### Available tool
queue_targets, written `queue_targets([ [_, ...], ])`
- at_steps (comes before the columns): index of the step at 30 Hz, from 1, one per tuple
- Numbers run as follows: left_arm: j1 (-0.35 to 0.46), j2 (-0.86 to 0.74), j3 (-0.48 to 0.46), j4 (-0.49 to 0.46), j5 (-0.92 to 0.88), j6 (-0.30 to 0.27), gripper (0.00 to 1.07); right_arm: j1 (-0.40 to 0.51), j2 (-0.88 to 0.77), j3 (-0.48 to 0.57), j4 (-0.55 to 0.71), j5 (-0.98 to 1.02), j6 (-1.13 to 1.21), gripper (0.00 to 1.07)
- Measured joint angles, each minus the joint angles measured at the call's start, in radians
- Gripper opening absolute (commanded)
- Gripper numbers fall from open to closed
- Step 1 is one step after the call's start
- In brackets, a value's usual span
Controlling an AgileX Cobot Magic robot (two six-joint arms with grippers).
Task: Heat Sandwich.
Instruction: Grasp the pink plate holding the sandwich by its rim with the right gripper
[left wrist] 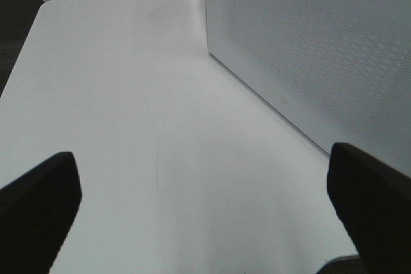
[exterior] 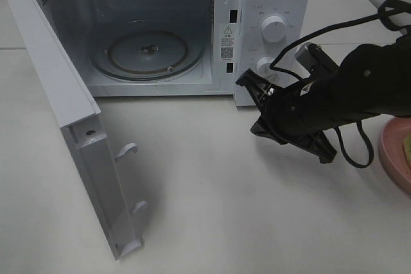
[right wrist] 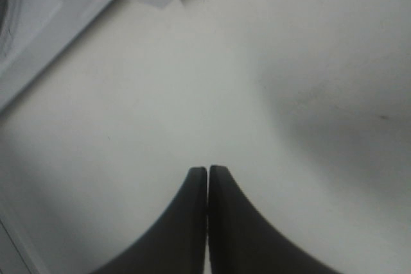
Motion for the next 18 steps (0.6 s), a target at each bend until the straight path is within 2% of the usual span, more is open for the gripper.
queue_targets([
  [4,0.0,0.0,0.0,0.0,0.0,0.0,1.01,0.0,-0.032,0.0,-0.009,0.108,-0.18,0.06],
  [10,0.0,0.0,0.0,0.0,0.0,0.0,1.01,0.0,-0.099,0.0,-0.094,0.276,-0.443,0.08],
  [18,0.0,0.0,0.0,0.0,0.0,0.0,1.01,0.0,-0.159,0.0,-0.225,0.462,-0.519,0.1],
])
